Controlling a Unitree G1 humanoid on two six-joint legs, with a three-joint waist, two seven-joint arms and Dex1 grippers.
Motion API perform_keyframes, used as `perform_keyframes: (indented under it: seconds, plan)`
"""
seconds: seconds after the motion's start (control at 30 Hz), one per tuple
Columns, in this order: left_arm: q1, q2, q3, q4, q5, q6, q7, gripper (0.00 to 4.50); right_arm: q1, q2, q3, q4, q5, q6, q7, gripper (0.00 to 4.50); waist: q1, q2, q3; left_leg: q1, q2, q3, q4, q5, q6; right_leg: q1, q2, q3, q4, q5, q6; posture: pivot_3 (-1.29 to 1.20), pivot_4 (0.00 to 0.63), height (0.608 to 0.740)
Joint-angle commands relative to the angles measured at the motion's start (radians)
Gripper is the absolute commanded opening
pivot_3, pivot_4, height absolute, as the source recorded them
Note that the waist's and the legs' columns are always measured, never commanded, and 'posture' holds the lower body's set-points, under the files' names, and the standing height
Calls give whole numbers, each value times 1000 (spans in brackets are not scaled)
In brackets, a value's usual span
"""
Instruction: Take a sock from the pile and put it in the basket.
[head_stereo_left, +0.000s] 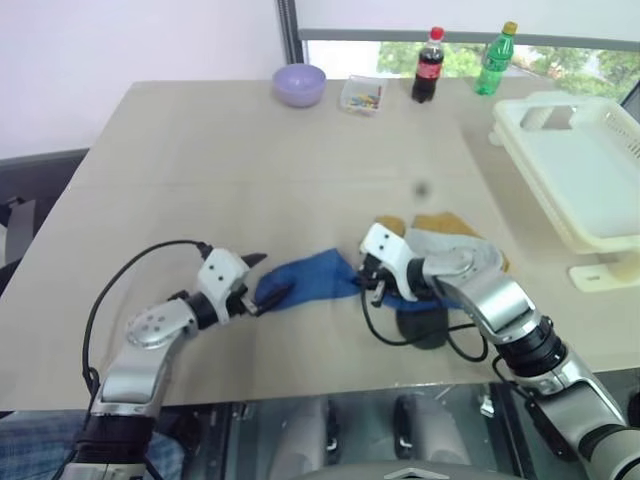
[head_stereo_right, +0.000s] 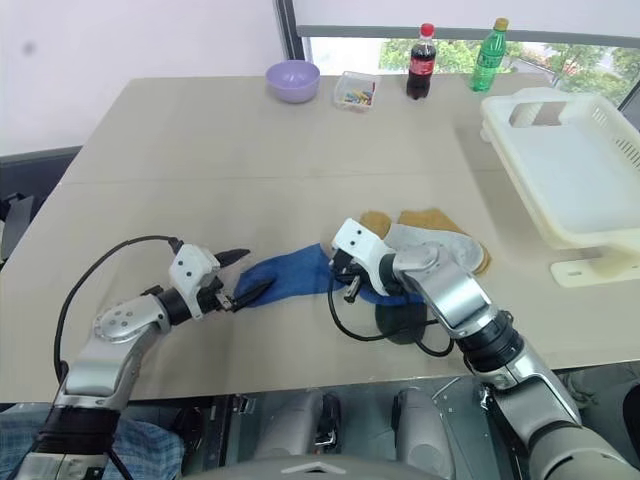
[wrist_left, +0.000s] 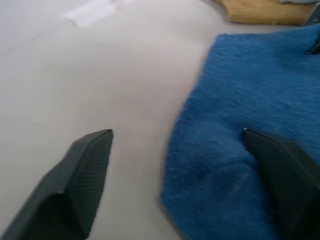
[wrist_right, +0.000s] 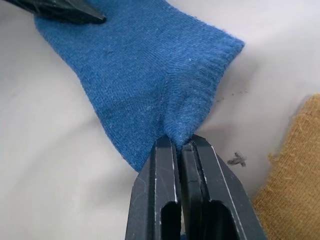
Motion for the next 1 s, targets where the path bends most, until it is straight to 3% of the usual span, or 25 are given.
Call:
perform_keyframes:
  seconds: [0.03,0.2,0.6,0.8,0.87,0.97,1.0]
  plan:
    - [48,34,-20,-23,14,38,-29,2354,5,-7,26,-30,6,-4,3,0,-1,0,0,0,0,0,0,0,0,0,0,0,0,0,0,0,150,733]
    - [110,56,-11,-64,12,54,-38,26,6,-7,29,-57,18,8,4,0,-2,0,0,0,0,0,-1,0,0,0,0,0,0,-1,-2,0,150,733]
    - [362,122,134,-217,-41,75,-46,26,81,25,-115,-261,313,351,22,0,-4,1,0,1,1,-1,-7,-2,2,-2,-6,0,-2,-2,-6,0,150,733]
    - [401,135,170,-239,-74,86,-65,26,88,67,-127,-248,363,376,-36,0,-1,1,0,1,0,-2,-9,-2,2,-3,-6,-1,-2,-3,-8,0,150,733]
    - [393,122,179,-247,-121,124,-63,0,86,61,-117,-244,370,365,-44,695,-1,1,0,1,0,-2,-9,-2,2,-3,-6,-1,-2,-3,-8,0,150,733]
    - [391,107,164,-271,-151,116,-76,1006,82,44,-109,-245,371,355,-59,1964,0,1,0,0,0,-2,-9,-2,1,-3,-6,-1,-2,-3,-8,0,150,733]
    - [387,100,156,-268,-129,86,-69,1576,81,34,-107,-249,375,353,-58,2528,0,1,0,0,0,-2,-9,-1,1,-3,-6,-1,-2,-3,-8,0,150,733]
